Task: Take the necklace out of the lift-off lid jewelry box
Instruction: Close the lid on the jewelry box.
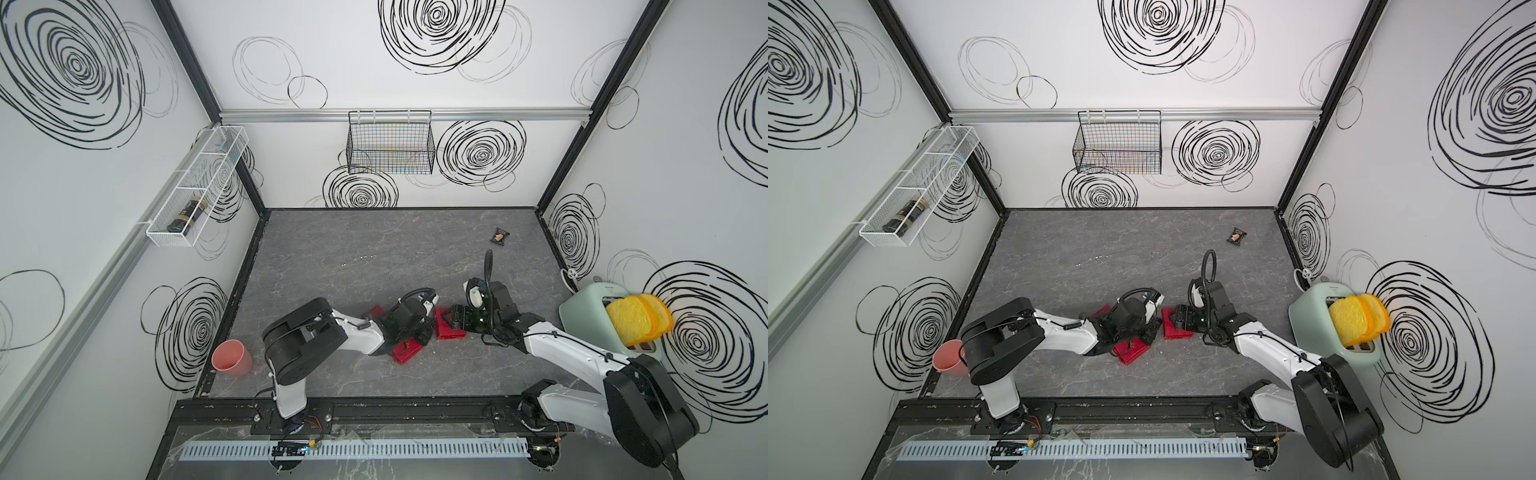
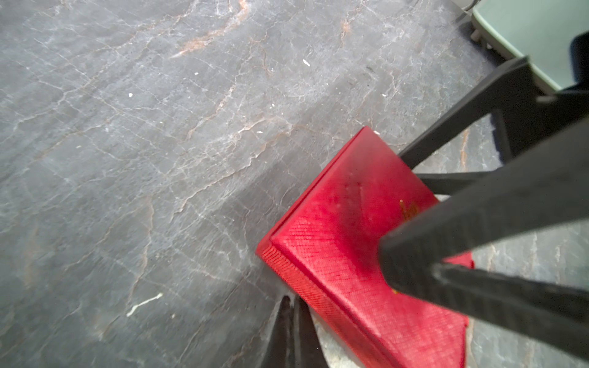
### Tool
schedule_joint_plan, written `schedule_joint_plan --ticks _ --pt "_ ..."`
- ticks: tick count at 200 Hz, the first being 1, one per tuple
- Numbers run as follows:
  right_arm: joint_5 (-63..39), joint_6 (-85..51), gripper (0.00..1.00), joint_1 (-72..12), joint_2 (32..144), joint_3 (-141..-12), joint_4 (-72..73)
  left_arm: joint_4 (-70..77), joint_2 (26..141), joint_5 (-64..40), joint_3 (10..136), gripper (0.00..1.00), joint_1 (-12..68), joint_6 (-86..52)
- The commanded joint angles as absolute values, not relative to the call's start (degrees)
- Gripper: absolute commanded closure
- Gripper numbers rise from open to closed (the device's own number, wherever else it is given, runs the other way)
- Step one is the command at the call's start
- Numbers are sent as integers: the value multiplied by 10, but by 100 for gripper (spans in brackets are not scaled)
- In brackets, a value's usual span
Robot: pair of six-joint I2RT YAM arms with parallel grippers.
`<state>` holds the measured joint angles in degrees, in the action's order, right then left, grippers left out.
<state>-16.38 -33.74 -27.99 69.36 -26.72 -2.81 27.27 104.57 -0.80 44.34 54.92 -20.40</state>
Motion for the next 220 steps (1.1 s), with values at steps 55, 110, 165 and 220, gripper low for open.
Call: schedule_joint_plan --ticks 55,110,165,220 --pt "-90 -321 26 -321 772 -310 -59 303 1026 -28 427 100 542 -229" --pt "-25 -324 33 -350 795 -327 -83 288 956 -26 396 100 514 -218" --pt "16 -322 30 -363 807 -341 -109 248 892 -10 391 100 512 -200" --pt "46 -296 3 -402 771 -391 -147 183 796 19 349 86 499 -191"
